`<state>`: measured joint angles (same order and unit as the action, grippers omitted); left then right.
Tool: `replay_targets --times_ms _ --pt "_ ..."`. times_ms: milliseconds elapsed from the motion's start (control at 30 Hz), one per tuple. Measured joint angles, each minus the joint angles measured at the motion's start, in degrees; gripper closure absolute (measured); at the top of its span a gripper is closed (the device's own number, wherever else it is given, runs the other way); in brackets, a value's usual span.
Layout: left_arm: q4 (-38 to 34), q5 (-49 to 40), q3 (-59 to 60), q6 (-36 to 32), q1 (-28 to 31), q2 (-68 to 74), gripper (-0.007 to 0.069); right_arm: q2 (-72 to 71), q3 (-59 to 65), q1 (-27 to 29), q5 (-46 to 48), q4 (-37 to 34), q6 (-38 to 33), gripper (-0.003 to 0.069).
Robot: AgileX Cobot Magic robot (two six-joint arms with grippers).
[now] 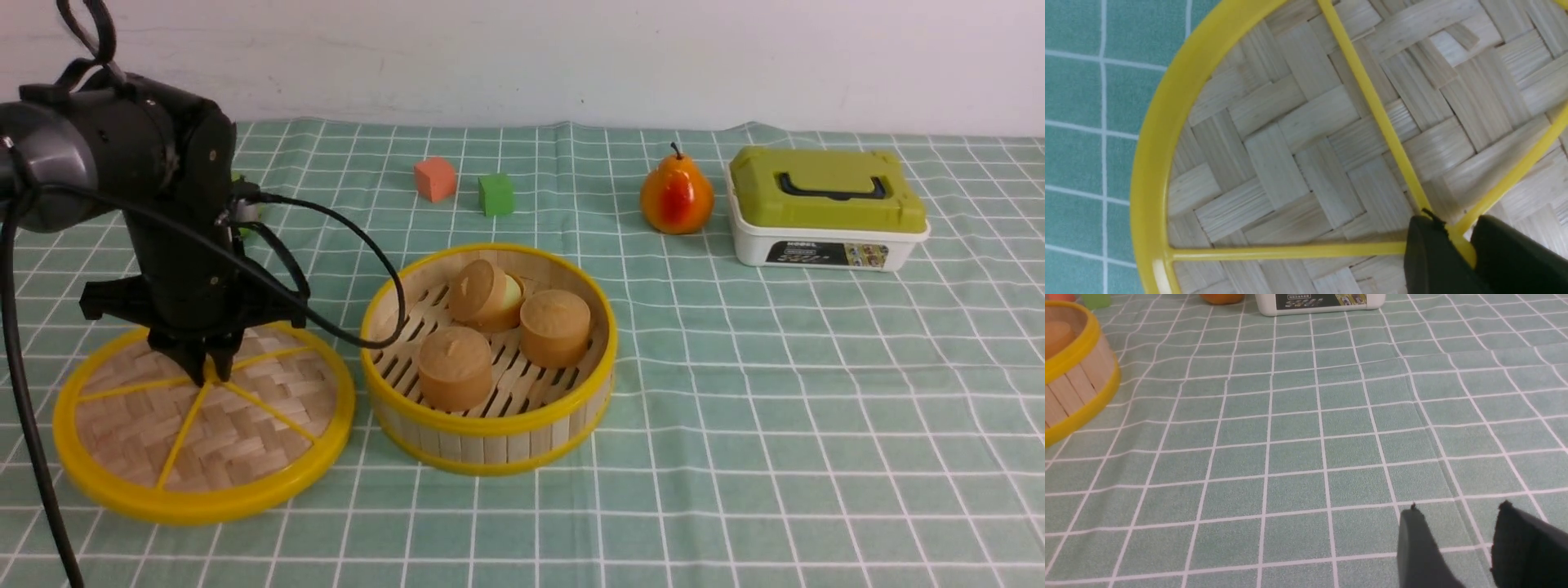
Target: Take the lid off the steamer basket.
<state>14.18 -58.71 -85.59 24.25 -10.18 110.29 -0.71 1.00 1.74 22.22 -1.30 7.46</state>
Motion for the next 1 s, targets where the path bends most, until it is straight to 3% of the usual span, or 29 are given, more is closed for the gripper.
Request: replay_targets --times_ms 167,367,533,667,1000 --pt "0.58 -1.16 -0.49 2.34 0.00 0.49 0.0473 0.00 0.00 0.00 0.00 0.00 0.00 0.0418" --pt "2.89 -9.64 -7.51 2.29 0.00 0.49 0.0357 0.00 0.00 0.00 0.00 0.00 0.00 0.0418" --pt "2.68 -10.76 -11.67 1.15 0.00 -0.33 0.0345 0.00 0.00 0.00 0.00 0.00 0.00 0.0418" --pt "-0.21 -11.33 -11.86 -1.25 0.00 -3.28 0.0384 0.00 0.00 0.00 0.00 0.00 0.00 0.0418" --pt "-7.20 -12.08 -5.36 -6.53 -0.11 -21.09 0.0583 0.00 0.00 0.00 0.00 0.00 0.00 0.0418"
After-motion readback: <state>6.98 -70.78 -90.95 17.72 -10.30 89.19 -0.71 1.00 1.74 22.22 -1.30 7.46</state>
